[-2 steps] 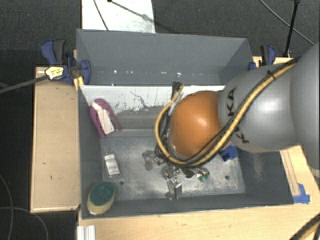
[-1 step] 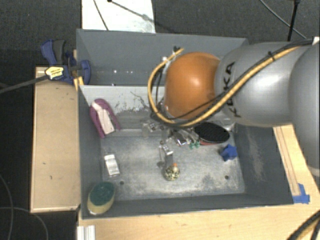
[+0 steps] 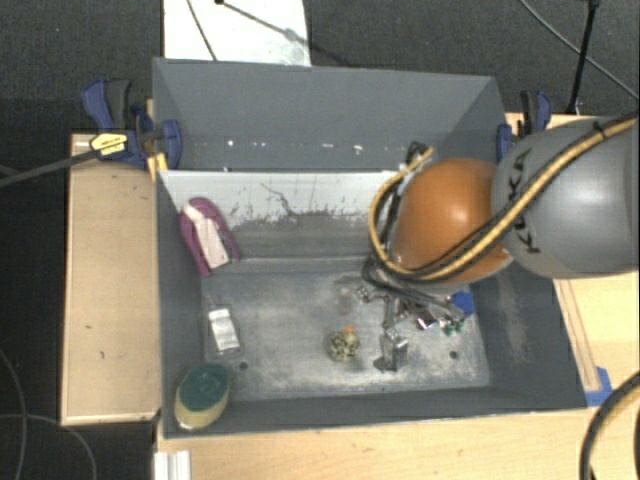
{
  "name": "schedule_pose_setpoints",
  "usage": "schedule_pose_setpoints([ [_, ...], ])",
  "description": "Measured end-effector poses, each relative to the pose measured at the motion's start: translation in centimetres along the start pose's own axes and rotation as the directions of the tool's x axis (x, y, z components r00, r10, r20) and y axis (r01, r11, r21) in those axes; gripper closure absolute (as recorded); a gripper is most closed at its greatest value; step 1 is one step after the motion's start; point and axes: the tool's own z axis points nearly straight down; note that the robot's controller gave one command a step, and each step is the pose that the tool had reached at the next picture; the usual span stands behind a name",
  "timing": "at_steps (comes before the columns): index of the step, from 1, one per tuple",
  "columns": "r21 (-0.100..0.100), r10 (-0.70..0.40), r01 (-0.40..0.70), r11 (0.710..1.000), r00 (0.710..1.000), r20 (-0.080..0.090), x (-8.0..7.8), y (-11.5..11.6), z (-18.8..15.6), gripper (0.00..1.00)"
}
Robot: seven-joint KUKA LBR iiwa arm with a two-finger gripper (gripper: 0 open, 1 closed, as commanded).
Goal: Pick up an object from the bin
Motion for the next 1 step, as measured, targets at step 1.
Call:
schedule_pose_setpoints([
  [1, -0.001, -0.001, 0.001, 1.000, 1.000, 0.006, -0.35, 0.34, -0.20, 1.00],
])
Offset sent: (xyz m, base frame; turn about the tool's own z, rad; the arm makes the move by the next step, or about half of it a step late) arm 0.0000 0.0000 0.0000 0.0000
